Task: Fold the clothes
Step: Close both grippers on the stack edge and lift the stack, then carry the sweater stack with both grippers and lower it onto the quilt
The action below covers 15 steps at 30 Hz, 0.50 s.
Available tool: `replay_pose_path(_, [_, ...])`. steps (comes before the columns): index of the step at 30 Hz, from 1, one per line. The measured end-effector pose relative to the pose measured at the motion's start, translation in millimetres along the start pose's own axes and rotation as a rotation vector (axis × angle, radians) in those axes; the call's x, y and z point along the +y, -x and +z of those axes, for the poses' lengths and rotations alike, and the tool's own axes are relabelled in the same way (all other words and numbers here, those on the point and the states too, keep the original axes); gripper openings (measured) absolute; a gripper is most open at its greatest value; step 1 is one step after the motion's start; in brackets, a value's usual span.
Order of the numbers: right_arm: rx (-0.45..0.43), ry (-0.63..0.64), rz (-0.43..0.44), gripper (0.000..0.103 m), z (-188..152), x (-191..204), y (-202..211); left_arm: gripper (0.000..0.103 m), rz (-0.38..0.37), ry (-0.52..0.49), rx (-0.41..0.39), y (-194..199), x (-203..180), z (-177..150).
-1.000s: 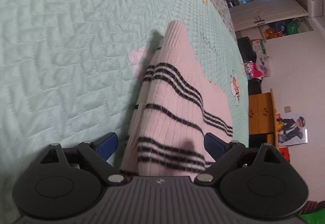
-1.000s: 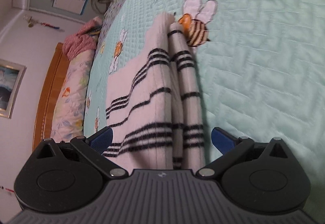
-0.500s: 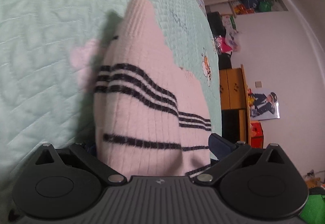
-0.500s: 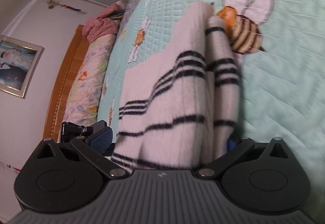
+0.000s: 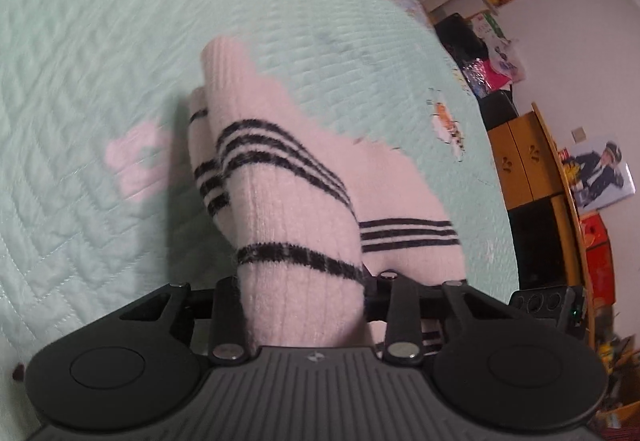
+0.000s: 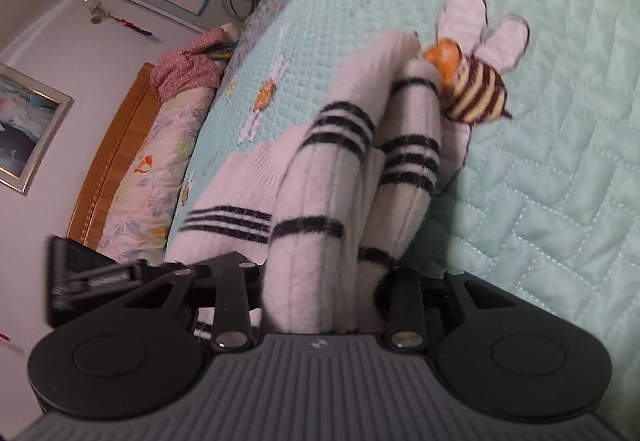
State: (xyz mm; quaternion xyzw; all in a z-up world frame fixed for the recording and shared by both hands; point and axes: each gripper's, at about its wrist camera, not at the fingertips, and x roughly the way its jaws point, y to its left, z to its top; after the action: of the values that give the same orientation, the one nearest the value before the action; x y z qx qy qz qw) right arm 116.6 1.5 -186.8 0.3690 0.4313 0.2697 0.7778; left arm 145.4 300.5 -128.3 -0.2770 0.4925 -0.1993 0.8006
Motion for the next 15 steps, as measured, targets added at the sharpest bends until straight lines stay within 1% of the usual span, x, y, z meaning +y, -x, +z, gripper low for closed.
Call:
replay_pose_path(2, [-0.034,0.004,0.015,0.036,0.8,3.1,15.6,0.036,-0.008,-0.021,-0.01,7.5,-20.2,-0.7])
replay_pose_path(3, [-0.052,0.006,0.027,0.036,2.0,4.1,25.8,0.036,-0.024,-0.028,-0.013,10.3,-31.7,-0.6])
replay_pose_path(4, [-0.072,0.018,0.034,0.036,5.5,5.9,40.4,0.036,-0.043,-0.034,-0.016,12.8,-43.7,-0.4])
replay_pose_path(6, [-0.112,0.046,0.046,0.036,13.3,9.5,71.0,0.036,-0.108,-0.04,-0.012,10.1,-77.5,-1.2])
replay_pose_path(9, [-0.173,0.105,0.043,0.036,36.5,17.4,135.2,0.036,-0.21,-0.048,-0.006,4.5,-130.5,-2.8])
replay_pose_path(12, [-0.215,0.193,0.002,0.036,66.3,36.6,207.6,0.036,-0.313,-0.056,0.001,-1.1,-183.4,-4.3])
replay_pose_path(15, [-0.24,0.241,-0.037,0.036,96.7,44.8,277.9,0.037,-0.404,-0.069,0.008,-11.3,-235.2,-5.5])
